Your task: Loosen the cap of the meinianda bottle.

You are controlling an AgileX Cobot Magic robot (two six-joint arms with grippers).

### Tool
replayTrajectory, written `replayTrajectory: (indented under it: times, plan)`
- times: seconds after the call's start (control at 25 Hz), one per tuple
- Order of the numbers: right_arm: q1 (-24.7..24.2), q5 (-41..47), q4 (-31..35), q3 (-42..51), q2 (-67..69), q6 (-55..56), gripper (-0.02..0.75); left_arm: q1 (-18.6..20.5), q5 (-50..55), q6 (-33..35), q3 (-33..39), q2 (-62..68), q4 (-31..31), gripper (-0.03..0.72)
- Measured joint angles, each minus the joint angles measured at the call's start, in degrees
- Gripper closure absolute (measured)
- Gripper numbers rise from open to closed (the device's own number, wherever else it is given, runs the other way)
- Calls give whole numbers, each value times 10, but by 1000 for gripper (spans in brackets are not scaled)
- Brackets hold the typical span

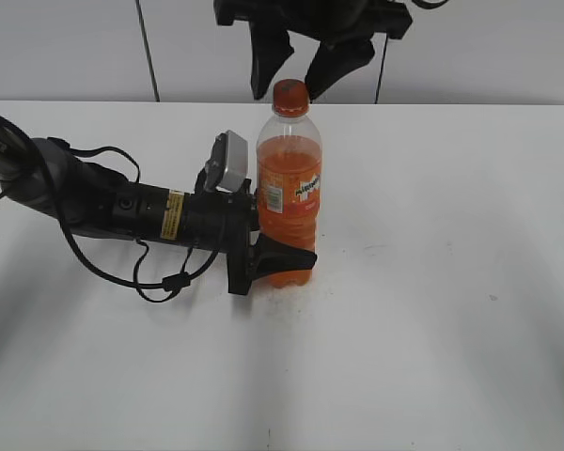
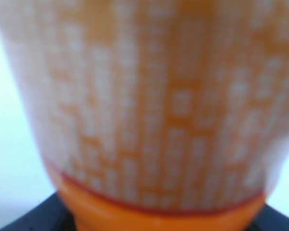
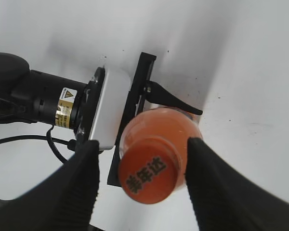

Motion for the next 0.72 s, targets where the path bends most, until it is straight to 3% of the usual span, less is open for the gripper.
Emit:
replayTrajectory:
  times: [0.32, 0.72]
  plan:
    - [0, 0, 3, 0, 5, -1, 311, 0, 0, -2, 0, 0, 0, 288]
    - [0, 0, 3, 0, 5, -25, 393, 0, 0, -2, 0, 0, 0, 288]
